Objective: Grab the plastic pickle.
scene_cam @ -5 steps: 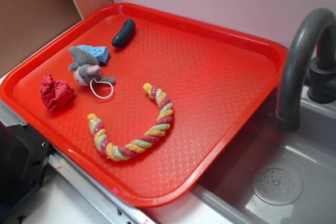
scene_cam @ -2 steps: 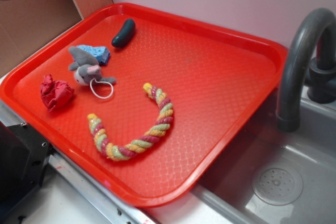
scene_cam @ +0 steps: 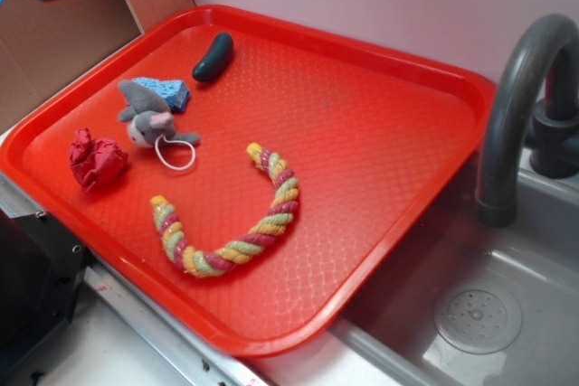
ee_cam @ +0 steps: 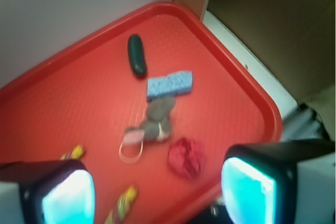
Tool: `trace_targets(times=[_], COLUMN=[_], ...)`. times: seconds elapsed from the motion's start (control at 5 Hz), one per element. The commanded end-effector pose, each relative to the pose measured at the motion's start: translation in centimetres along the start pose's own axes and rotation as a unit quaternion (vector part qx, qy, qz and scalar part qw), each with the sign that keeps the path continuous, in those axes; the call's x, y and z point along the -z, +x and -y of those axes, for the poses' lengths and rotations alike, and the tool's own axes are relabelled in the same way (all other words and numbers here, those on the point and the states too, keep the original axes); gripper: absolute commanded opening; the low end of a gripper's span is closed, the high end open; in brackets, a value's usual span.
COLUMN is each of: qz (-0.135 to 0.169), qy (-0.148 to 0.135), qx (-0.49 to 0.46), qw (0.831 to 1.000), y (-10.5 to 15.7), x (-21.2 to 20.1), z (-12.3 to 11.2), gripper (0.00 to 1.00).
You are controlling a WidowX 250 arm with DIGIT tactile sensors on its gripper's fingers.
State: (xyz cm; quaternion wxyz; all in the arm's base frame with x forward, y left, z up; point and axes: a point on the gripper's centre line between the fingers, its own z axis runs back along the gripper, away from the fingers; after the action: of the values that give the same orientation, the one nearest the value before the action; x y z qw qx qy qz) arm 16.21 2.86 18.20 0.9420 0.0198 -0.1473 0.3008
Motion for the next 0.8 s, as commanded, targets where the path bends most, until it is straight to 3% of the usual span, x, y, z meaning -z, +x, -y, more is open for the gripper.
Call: trace_targets(times=[0.0, 0.2, 0.6], qz=[0.035, 0.045, 0.035], qy=[0.034, 0.039, 0.035], qx=[-0.009, -0.005, -0.012], qw=[0.999, 0.998, 0.999], y=[5.3, 7.9, 10.1], x=[4.0, 7.8, 12.8], z=[-0.5, -0.1, 0.8], gripper=[1.00, 1.00, 1.00])
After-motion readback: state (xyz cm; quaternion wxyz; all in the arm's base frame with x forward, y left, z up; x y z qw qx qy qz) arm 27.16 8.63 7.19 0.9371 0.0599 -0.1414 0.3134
